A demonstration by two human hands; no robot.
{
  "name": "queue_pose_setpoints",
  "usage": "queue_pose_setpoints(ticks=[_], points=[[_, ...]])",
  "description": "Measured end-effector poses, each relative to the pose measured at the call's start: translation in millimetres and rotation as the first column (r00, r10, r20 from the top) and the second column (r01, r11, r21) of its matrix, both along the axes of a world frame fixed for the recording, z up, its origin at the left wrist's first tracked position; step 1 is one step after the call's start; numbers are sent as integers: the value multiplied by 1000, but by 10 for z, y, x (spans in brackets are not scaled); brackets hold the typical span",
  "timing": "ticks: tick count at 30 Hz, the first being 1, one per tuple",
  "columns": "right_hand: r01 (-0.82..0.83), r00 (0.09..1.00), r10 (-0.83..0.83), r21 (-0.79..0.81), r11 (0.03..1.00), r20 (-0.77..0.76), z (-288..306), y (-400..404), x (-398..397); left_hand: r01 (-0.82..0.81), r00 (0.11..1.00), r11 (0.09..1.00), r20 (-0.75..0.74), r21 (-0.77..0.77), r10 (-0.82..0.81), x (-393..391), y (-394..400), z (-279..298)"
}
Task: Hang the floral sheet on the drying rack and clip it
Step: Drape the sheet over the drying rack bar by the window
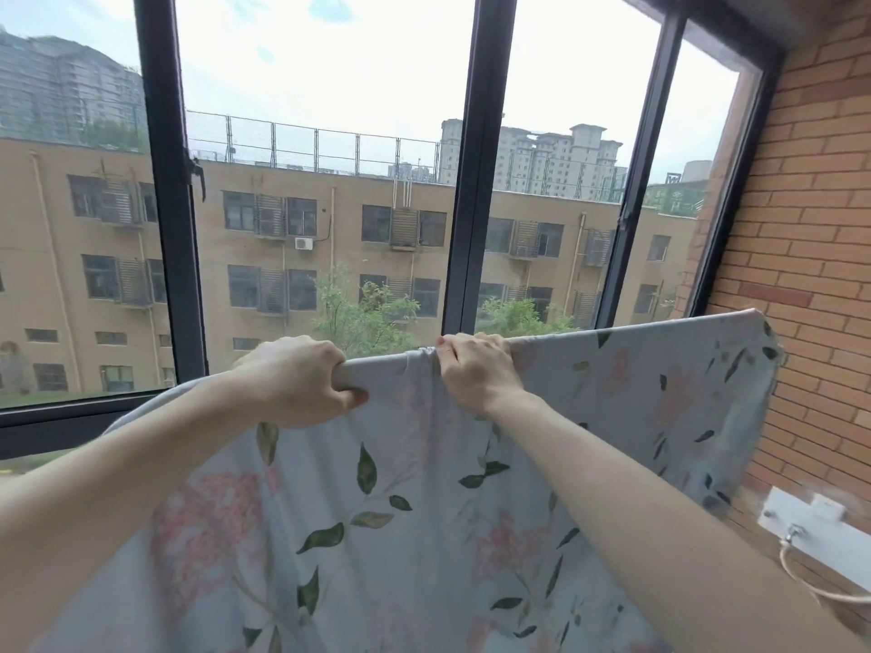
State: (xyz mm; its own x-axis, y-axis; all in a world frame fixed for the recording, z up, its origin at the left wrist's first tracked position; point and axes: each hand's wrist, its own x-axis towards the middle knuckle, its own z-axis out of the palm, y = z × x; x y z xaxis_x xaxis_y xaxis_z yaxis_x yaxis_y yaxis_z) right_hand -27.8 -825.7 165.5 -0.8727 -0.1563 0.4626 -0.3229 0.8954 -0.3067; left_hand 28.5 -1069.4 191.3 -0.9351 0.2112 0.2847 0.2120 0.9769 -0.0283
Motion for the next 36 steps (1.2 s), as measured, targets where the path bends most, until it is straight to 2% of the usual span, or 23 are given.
queue_pose_setpoints(ticks=[2,4,7,9,11,17,21,24,27,36], points=[[-55,998,55,-20,998,5,9,120,-10,-9,1000,1000,-9,-2,9,2,7,-7],[-105,994,101,-108,989,-44,43,287,-41,-15,1000,1000,-19,-9,15,-4,8,-7],[-35,986,-3,-223,974,-169,107,545,-146,-47,999,999,-18,-21,46,-7,36,11],[74,991,-93,-188,979,-94,91,673,-192,-60,998,998,-12,-23,60,-14,88,25],[99,995,-98,-132,986,13,8,755,-204,-66,998,998,-5,-16,66,-26,183,38],[-97,995,98,-29,995,37,-13,902,-214,-138,987,990,88,33,135,-120,294,73],[-177,984,179,-106,978,6,-1,1314,-182,-121,983,993,141,7,119,-150,641,174],[-139,990,138,-149,979,-15,-13,1710,-185,12,996,1000,84,22,-14,-233,1157,249],[-66,997,73,-174,982,33,-24,2193,-212,144,988,989,46,17,-144,-398,1784,300],[217,964,-174,-215,952,202,-214,3946,-98,273,961,960,53,-57,-270,-947,3441,282]])
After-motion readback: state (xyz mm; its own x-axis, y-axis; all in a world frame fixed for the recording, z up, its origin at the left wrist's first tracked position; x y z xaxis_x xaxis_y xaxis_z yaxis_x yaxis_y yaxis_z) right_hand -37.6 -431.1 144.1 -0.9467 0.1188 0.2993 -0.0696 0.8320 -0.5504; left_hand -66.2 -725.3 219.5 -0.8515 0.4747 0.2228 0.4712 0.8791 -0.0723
